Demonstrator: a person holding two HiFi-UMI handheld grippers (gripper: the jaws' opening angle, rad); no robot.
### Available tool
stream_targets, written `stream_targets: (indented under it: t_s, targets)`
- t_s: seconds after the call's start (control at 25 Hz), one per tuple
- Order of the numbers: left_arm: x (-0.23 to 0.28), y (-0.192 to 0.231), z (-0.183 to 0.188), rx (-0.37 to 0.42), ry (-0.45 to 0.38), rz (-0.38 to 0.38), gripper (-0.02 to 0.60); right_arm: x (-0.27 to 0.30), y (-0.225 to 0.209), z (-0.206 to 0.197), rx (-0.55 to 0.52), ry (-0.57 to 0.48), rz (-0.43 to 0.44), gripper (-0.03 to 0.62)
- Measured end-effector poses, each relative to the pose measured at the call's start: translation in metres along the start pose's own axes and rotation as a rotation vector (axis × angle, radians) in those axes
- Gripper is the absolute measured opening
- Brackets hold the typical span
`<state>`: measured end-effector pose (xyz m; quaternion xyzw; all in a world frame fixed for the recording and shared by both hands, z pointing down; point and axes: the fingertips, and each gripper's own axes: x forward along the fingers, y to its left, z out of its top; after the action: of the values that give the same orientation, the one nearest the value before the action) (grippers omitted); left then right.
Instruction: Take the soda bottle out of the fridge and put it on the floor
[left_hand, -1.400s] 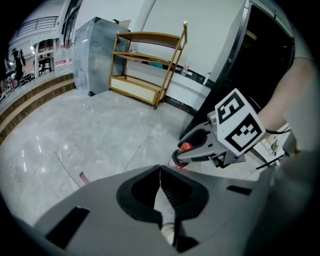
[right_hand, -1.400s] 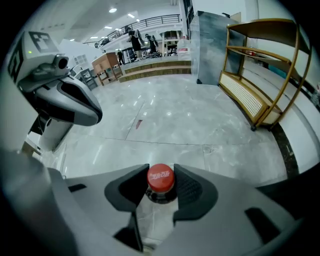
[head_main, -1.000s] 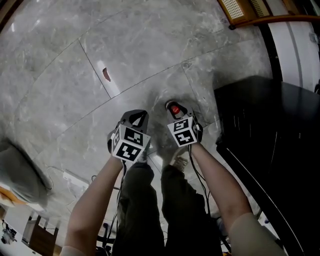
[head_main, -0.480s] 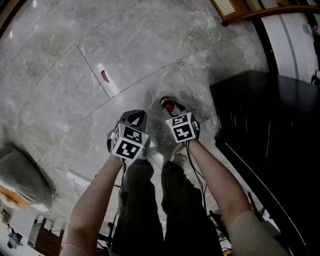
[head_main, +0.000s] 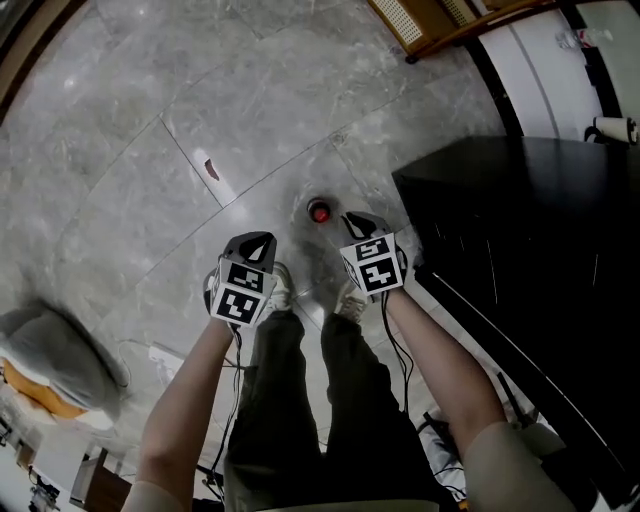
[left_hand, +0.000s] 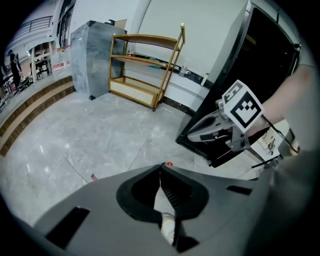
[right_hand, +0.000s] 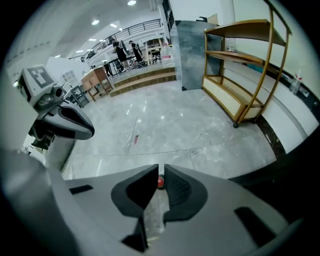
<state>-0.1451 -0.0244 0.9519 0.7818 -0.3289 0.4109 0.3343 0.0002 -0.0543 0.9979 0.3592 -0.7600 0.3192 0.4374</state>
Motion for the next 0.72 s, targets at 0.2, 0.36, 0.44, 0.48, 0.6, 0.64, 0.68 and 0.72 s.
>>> stream_targets:
  t_s: [0.2,0.36,0.44,0.48,0.6,0.64,0.68,0.72]
  targets:
    - [-0.053,-0.012,0.041,-0.011,-0.049,0.006,0.008,-0.076,0.001,0.027,0.071,-0.066,-0.009,0.009]
    - [-0.090,-0.028,0.075,0.011,-0.088,0.017,0.007,-0.140,-0.001,0.046,0.136,-0.140,-0.015,0.002]
    - [-0.110,-0.038,0.092,0.038,-0.101,0.018,0.008,-0.173,0.000,0.056,0.156,-0.171,-0.028,0.000]
    - [-0.121,-0.043,0.102,0.050,-0.110,0.017,0.006,-0.190,0.001,0.062,0.164,-0.186,-0.035,0.000]
    - [-0.155,-0.062,0.131,0.067,-0.150,0.003,0.008,-0.240,0.004,0.081,0.189,-0.230,-0.049,-0.002]
    - [-0.166,-0.071,0.139,0.072,-0.161,-0.003,0.006,-0.257,0.006,0.086,0.194,-0.243,-0.050,-0.002]
    - [-0.177,-0.079,0.145,0.079,-0.169,-0.007,0.006,-0.274,0.009,0.092,0.194,-0.256,-0.050,-0.002]
    - [-0.187,-0.087,0.152,0.088,-0.178,-0.006,0.008,-0.292,0.011,0.099,0.189,-0.272,-0.051,-0.002]
